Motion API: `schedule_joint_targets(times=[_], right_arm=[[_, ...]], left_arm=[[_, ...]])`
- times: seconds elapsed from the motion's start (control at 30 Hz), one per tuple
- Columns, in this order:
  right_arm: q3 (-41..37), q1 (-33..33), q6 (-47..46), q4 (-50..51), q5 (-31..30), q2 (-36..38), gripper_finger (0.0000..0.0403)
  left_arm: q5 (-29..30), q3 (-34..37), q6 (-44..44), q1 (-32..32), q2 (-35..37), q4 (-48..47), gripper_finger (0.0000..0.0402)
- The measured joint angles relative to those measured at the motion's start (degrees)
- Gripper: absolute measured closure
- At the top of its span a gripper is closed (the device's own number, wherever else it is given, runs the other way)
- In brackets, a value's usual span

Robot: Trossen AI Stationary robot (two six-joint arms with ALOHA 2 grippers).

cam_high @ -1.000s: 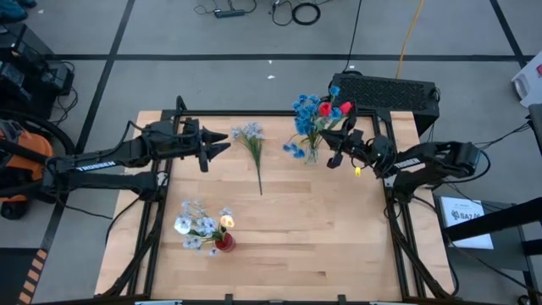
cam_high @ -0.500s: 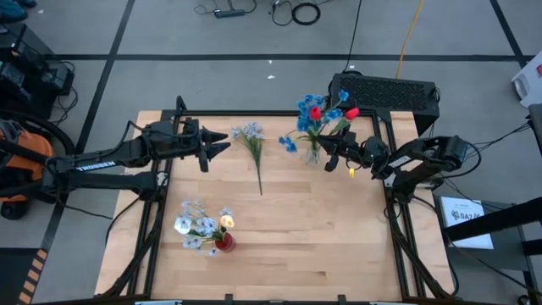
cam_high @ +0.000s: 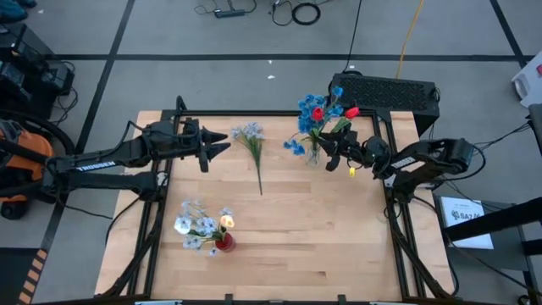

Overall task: Sort flowers into vase by color
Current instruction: Put the red flower into the transparent vase

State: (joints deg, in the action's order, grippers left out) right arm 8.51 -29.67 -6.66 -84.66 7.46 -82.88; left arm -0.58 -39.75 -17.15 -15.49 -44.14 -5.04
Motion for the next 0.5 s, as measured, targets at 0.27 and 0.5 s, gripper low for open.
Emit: schedule_joint_targets(times=[0.27, 0.5], right_arm=[[0.00, 0.03, 0.91, 15.46, -0.27, 10.82, 0.0245], [3.10, 1.25, 2.49, 38.98, -3.67, 24.32, 0.0232]], left_arm=[[-0.02, 0.00, 0.97, 0.01, 0.00, -0.80, 0.0221], [-0.02, -0.02, 1.35, 0.00, 0.00, -2.12, 0.0221]])
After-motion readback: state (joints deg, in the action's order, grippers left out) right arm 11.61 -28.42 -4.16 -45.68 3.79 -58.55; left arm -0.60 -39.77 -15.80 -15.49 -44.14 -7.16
